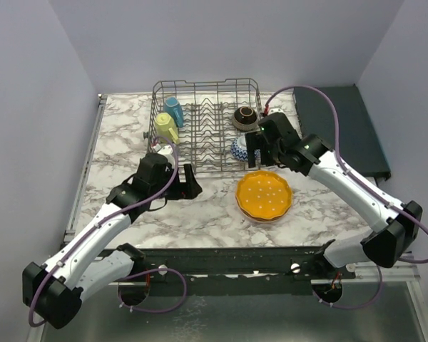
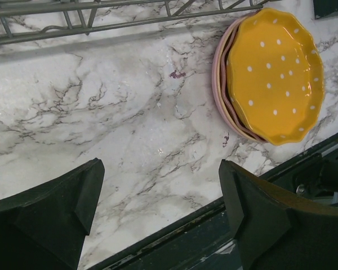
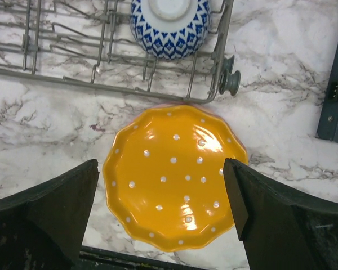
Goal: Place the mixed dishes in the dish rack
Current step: Move the plate to the center of the board.
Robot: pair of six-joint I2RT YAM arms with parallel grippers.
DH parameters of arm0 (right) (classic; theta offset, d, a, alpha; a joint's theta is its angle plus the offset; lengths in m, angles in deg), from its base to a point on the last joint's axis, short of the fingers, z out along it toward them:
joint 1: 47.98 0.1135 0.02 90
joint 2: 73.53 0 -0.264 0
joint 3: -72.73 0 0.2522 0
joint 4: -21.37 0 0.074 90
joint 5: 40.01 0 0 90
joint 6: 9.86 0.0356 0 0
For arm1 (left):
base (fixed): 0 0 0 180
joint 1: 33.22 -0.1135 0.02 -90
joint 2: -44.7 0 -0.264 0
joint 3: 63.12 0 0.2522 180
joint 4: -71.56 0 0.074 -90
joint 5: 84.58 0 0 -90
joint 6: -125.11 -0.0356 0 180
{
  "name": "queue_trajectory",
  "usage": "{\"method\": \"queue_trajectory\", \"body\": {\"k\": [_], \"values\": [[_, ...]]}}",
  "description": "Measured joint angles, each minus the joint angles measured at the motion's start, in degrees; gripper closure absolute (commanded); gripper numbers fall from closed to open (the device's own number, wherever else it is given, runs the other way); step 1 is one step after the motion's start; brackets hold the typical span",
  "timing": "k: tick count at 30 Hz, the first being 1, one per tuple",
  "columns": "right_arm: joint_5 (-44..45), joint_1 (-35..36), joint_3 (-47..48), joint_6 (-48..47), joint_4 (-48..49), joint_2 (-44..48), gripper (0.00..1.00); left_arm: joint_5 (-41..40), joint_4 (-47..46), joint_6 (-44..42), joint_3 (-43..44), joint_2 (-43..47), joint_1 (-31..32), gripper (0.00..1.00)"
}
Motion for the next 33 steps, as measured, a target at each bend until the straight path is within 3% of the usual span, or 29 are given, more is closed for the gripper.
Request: {"method": "queue_trajectory", "body": {"k": [9, 24, 28, 33], "values": [[-3.2, 0.0, -10.5, 5.3, -0.1, 8.3, 0.05, -2.0, -0.7, 11.7, 1.8, -5.4, 0.0, 0.09], [-4.2, -0.1, -25.7, 22.8, -5.1, 19.8, 0.18, 1.6, -5.0, 16.9, 2.4, -10.1, 0.0, 0.18], [-4.2, -0.1, -27.1, 26.1, -5.6, 21.5, 0.19, 3.6, -6.9, 17.6, 2.4, -13.4, 1.8, 0.18], [-3.8, -0.2, -27.3, 29.5, -6.7, 21.7, 0.19, 3.9, -9.5, 18.8, 2.6, -19.0, 8.7, 0.18]]}}
